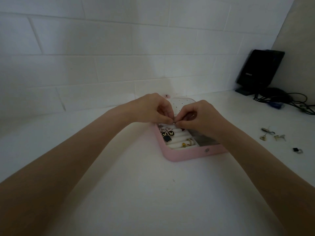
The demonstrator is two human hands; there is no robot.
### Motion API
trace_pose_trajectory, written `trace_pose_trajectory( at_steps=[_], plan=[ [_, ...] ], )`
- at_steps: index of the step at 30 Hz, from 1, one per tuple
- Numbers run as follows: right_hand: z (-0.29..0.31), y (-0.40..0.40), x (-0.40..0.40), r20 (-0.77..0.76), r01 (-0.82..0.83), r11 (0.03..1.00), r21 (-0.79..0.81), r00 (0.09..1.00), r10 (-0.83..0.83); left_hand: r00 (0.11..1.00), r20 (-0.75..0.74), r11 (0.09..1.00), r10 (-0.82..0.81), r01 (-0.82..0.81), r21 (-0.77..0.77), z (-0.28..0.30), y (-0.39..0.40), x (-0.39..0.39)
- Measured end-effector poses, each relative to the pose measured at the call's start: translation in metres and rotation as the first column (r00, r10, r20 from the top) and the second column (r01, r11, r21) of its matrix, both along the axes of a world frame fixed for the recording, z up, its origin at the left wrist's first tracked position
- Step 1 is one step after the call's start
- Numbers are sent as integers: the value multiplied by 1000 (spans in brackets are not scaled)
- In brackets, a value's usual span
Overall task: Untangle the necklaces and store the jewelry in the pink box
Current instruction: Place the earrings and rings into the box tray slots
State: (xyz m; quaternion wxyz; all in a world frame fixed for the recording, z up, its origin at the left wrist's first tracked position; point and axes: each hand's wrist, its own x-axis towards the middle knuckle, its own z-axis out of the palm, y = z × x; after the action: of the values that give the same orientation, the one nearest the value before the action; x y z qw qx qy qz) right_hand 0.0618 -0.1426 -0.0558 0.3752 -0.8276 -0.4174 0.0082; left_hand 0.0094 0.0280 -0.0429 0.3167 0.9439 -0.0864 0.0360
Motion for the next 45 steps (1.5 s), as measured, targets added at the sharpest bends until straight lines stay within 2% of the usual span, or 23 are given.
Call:
trace_pose_trajectory(
  at_steps=[9, 19, 21, 25, 29, 31, 34, 37, 40, 42, 43, 45],
  plan=[
    [-2, 2, -1, 90, -8, 1000, -22, 996, 10, 999, -50, 999, -17, 15, -37, 3, 0, -2],
    [0, -3, 1, -33, -47, 998, -41, 998, 45, 996, -85, 1000, -15, 14, -14, 3, -2, -2],
    [1, -4, 1, -108, -32, 999, 0, 994, 32, 996, -88, 1000, -17, 15, -20, 3, -2, -2],
    [-1, -10, 6, -377, 48, 977, 206, 926, 34, 997, -71, 1000, 3, -4, -19, 3, -2, -2],
    [0, -11, 5, -415, 89, 971, 224, 910, 12, 999, 3, 999, 47, -47, 16, 3, -4, -1],
    [4, -13, 4, -384, 96, 973, 208, 923, -9, 996, 73, 998, 53, -55, 26, 3, -9, -1],
    [14, -20, 7, -262, 146, 965, 218, 961, -86, 986, 154, 998, 69, -68, -12, 8, -24, 2],
    [22, -36, 13, -130, 269, 927, 262, 961, -243, 987, 159, 996, 18, -31, 82, 22, -49, 10],
    [21, -67, 16, 110, 402, 913, 77, 906, -408, 988, 140, 984, -59, 34, 176, 32, -84, 17],
    [11, -96, 17, 242, 507, 860, -52, 842, -482, 984, 140, 971, -113, 79, 225, 30, -105, 21],
    [5, -111, 18, 277, 561, 823, -89, 808, -520, 979, 147, 966, -141, 103, 239, 27, -115, 24],
    [-1, -137, 22, 230, 642, 757, -123, 760, -607, 973, 156, 962, -171, 131, 240, 21, -130, 27]
  ],
)
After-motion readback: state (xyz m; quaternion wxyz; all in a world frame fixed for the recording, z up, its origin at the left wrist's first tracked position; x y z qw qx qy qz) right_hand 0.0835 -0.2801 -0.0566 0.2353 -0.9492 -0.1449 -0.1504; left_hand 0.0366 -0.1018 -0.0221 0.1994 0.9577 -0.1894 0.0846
